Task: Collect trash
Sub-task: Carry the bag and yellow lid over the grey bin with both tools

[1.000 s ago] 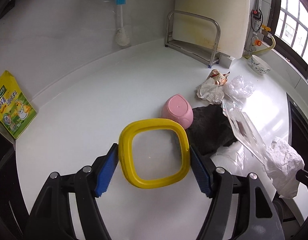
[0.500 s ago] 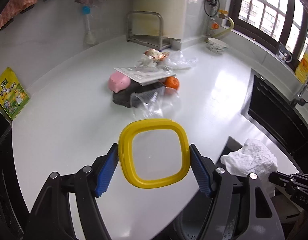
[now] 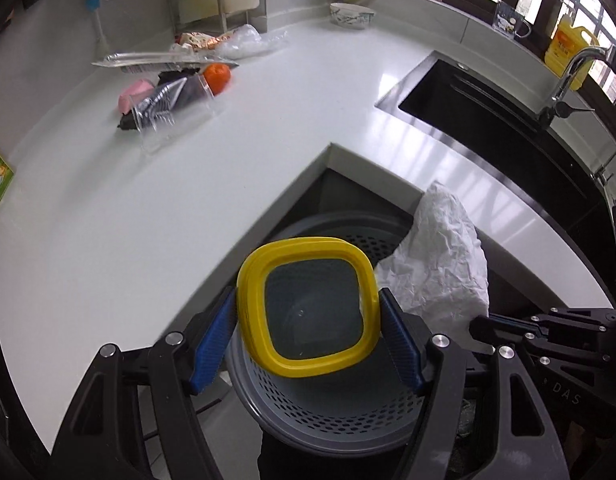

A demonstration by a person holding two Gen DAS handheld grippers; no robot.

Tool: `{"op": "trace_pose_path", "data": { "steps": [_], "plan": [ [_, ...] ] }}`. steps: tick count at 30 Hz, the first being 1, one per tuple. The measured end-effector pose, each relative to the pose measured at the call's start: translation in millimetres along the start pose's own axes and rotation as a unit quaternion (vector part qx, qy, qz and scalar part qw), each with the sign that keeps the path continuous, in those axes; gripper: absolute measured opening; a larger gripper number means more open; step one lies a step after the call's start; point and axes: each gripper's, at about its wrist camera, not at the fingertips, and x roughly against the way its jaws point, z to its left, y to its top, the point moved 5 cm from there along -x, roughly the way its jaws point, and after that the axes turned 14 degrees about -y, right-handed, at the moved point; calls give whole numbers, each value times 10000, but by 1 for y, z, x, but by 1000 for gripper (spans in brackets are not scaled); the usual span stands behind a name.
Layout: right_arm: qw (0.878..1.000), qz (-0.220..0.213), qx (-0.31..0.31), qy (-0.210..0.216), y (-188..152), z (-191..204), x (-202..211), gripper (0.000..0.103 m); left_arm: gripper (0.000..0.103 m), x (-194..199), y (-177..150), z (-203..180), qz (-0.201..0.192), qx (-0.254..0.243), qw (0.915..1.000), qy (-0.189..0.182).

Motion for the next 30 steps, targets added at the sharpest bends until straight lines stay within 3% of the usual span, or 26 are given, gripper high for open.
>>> {"op": "trace_pose_path", "data": {
  "steps": [14,24,26,29,30],
  "plan": [
    [9982,523,229,171,-24,0,-57,3,68,-61,-42,12,398,324,9985,211],
    [9978,619,-38,238,-29,-14,-71,4,71,-74,-50,17,565,372,9969,403],
    [9978,582,-79,293,-29,-13,-69,11,78,-72,-50,19,553,388,9966,463],
    [9989,418,-73,189,-28,-19,-64,39,84,-65,-51,22,535,453,9963,492],
    [9992,357,-96,153,-28,-21,-62,42,84,-63,-52,22,553,466,9961,503]
  ]
}}
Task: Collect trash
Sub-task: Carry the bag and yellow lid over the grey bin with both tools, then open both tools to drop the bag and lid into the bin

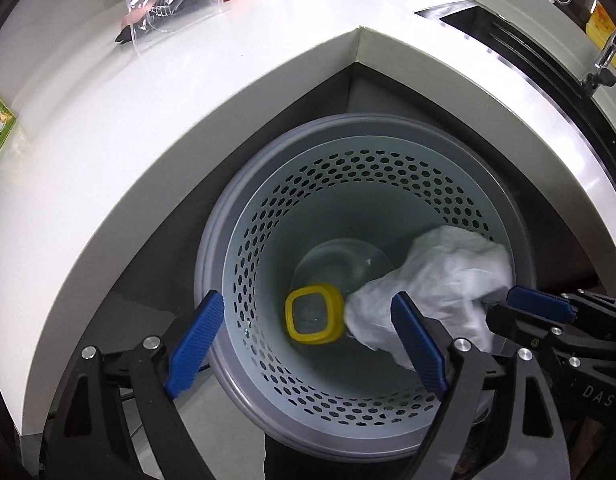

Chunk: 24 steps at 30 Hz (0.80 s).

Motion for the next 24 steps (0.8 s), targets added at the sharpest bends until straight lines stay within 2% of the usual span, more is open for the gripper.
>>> {"op": "trace_pose_path", "data": {
  "steps": [3,13,24],
  "plan": [
    [10000,-36,-77,4,1,-4,3,42,88,5,-2,3,25,50,10000,63],
    [9999,-54,-68,85,2,-4,19,44,88,28,-2,4,-92,108,9998,133],
    [9994,-300,19,188,8,1,51,47,88,85,20,-3,-665,77,9976,201]
  ]
}}
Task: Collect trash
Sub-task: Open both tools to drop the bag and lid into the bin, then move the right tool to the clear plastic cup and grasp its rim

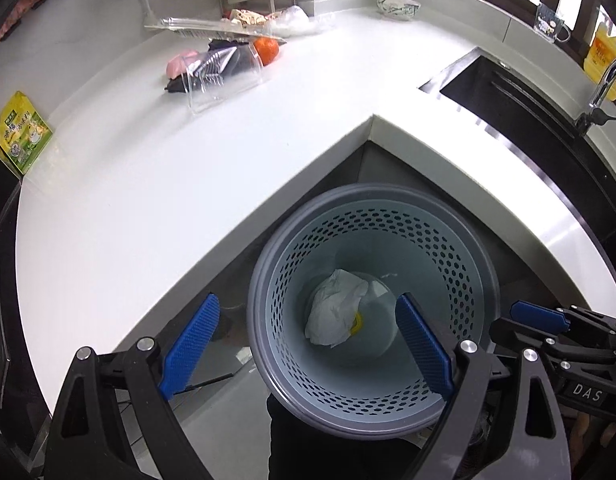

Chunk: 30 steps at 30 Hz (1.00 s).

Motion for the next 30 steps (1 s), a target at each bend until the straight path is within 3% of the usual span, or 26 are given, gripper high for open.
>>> {"op": "trace_pose_path", "data": {
  "steps": [8,17,30],
  "plan": [
    [9990,-380,233,92,27,26,29,53,93,50,29,20,-628,110,9978,165],
    [9955,-767,508,203,79,88,38,58,93,93,59,90,-1127,473,9911,520],
    [9920,-1161,456,-216,166,181,3,60,93,99,89,195,-1329,767,9857,698]
  ]
}}
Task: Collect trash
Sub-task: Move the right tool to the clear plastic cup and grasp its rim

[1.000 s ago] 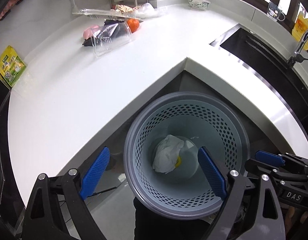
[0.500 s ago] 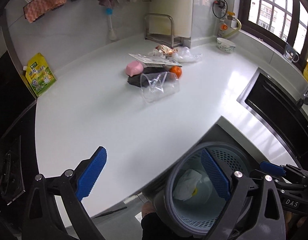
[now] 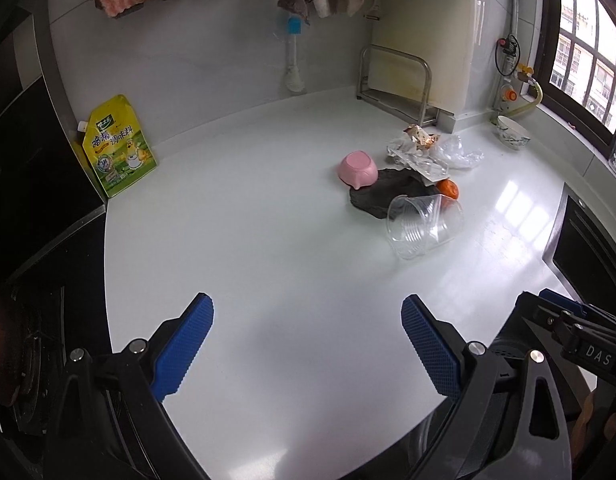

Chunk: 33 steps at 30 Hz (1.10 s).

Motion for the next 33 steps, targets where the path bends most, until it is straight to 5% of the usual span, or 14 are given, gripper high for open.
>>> {"op": "trace_pose_path", "data": {
  "steps": [14,33],
  "plan": [
    [9967,-190,-254,-750,38,51,-75,60,93,-57,29,74,74,183,9998,6],
    [9784,-703,-197,-1932,57,62,-108,59,93,-74,28,95,254,151,9995,-67]
  ]
}}
